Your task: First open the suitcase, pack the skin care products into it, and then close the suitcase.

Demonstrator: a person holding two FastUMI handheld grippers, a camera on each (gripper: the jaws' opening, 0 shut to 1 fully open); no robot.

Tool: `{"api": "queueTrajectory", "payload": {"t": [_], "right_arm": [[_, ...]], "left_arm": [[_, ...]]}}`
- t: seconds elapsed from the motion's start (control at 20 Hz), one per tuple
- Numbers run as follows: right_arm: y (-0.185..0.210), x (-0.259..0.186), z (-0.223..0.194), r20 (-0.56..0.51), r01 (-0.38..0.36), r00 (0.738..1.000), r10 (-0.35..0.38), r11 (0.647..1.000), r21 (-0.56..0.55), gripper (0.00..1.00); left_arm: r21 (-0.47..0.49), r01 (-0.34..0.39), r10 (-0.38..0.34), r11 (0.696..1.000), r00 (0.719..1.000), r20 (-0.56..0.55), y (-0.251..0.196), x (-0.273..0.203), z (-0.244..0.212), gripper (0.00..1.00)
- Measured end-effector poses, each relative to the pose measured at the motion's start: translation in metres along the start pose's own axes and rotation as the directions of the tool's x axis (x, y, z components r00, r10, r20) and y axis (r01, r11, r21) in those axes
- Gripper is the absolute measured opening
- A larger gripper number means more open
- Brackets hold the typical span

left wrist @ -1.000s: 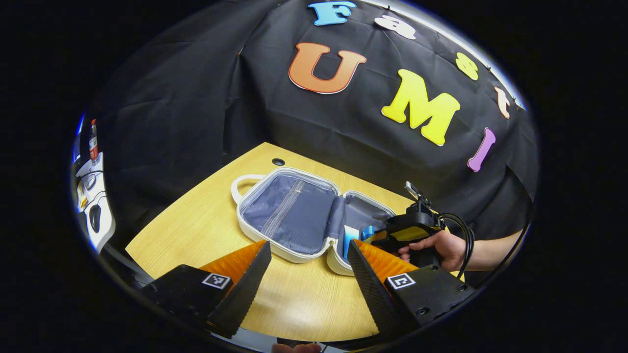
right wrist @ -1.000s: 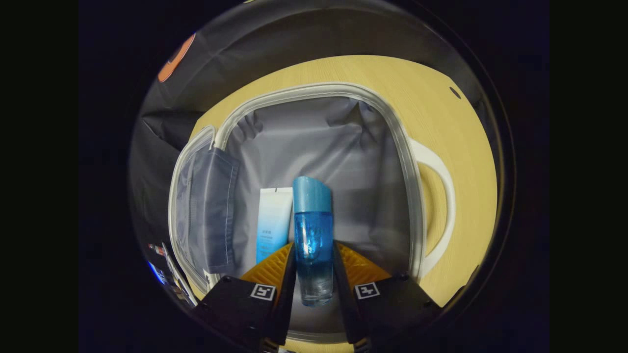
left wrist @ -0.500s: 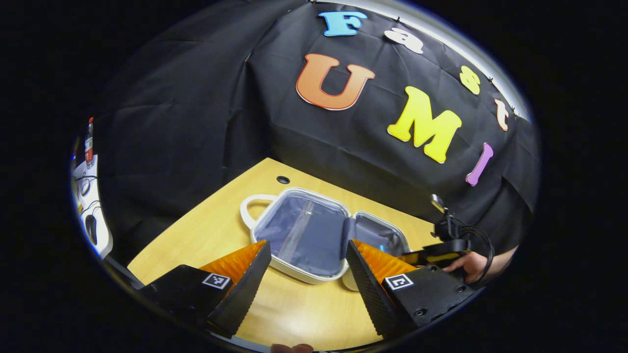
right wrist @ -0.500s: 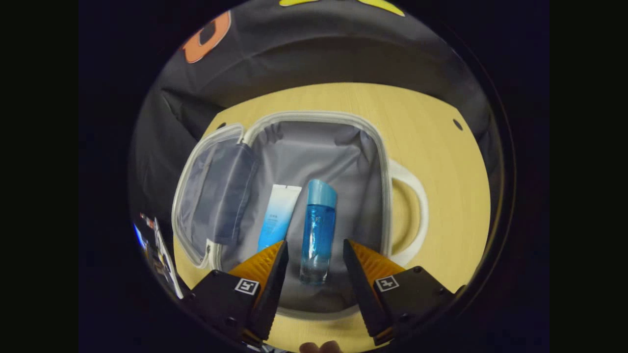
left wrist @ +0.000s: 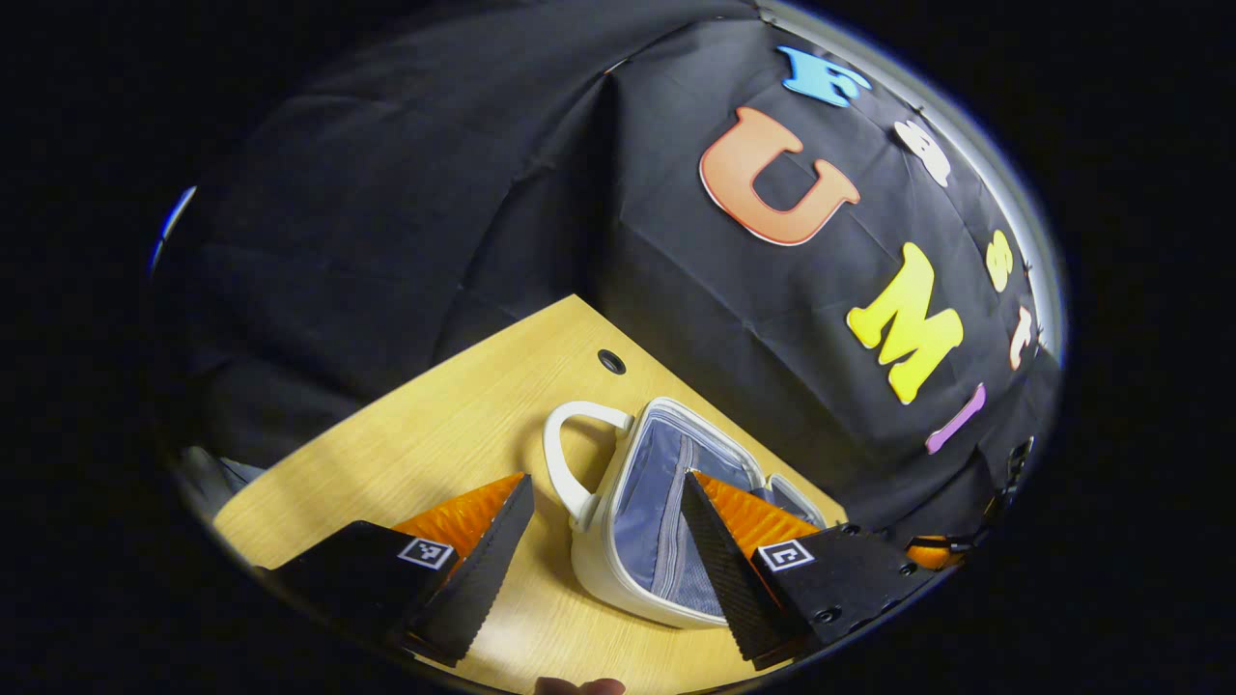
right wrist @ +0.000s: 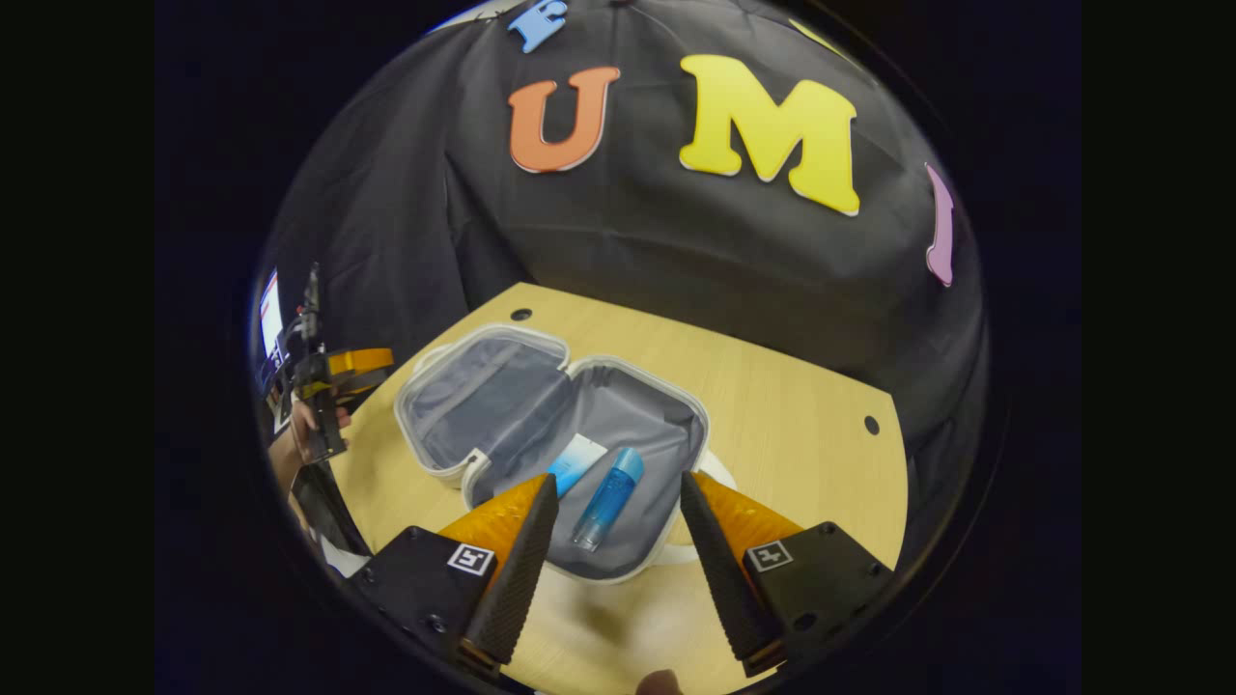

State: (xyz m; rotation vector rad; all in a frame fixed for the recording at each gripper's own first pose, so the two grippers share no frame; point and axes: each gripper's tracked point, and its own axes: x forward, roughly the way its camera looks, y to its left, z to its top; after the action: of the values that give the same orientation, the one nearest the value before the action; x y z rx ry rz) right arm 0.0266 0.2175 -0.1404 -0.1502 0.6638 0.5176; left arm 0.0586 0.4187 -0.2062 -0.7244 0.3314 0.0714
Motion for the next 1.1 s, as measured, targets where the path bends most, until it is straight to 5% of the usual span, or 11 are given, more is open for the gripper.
{"api": "queueTrajectory", "payload": {"t": [0.25,0.5,0.55,0.65,0.7,0.75,0.8,0.85,0.9,0.95,1.1], "right_arm": [[-0.003,-0.026,-0.009,0.001,0.002,1.0,-0.002,0.999,-0.046,0.77],[-0.004,-0.031,-0.005,0.011,0.014,1.0,-0.013,0.999,-0.051,0.77],[-0.004,-0.033,-0.002,0.014,0.015,1.0,-0.014,0.999,-0.044,0.77],[-0.005,-0.034,0.0,0.021,0.016,1.0,-0.015,0.999,-0.038,0.77],[-0.005,-0.035,0.001,0.026,0.017,1.0,-0.016,0.999,-0.038,0.77],[-0.005,-0.036,0.001,0.027,0.019,0.999,-0.018,0.999,-0.035,0.76],[-0.004,-0.037,0.001,0.029,0.016,0.999,-0.015,1.0,-0.027,0.77],[-0.003,-0.037,0.0,0.028,0.014,1.0,-0.013,1.0,-0.017,0.75],[-0.003,-0.039,-0.001,0.03,0.011,0.999,-0.011,1.0,-0.01,0.75],[-0.003,-0.04,-0.001,0.033,0.01,0.999,-0.01,1.0,-0.004,0.77],[0.001,-0.042,0.0,0.056,-0.002,0.998,0.001,1.0,0.012,0.77]], "left_arm": [[-0.194,0.004,-0.013,0.981,0.999,-0.046,0.03,0.045,-0.002,0.96],[-0.244,-0.012,-0.008,0.97,0.996,-0.084,0.032,0.078,-0.009,0.95],[-0.256,-0.02,-0.003,0.967,0.996,-0.089,0.039,0.079,-0.004,0.78],[-0.27,-0.051,0.026,0.962,0.995,-0.095,0.045,0.087,-0.001,0.87],[-0.282,-0.071,0.045,0.957,0.994,-0.098,0.047,0.091,-0.002,0.81],[-0.303,-0.083,0.055,0.95,0.994,-0.098,0.049,0.095,0.0,0.55],[-0.324,-0.098,0.071,0.941,0.993,-0.096,0.04,0.102,-0.006,0.48],[-0.338,-0.119,0.092,0.933,0.991,-0.097,0.043,0.105,-0.006,0.18],[-0.346,-0.142,0.108,0.927,0.988,-0.115,0.045,0.106,-0.01,0.1],[-0.356,-0.138,0.102,0.924,0.988,-0.117,0.041,0.107,-0.009,0.16],[-0.345,-0.098,0.067,0.933,0.993,-0.099,0.02,0.099,0.005,0.1]]}}
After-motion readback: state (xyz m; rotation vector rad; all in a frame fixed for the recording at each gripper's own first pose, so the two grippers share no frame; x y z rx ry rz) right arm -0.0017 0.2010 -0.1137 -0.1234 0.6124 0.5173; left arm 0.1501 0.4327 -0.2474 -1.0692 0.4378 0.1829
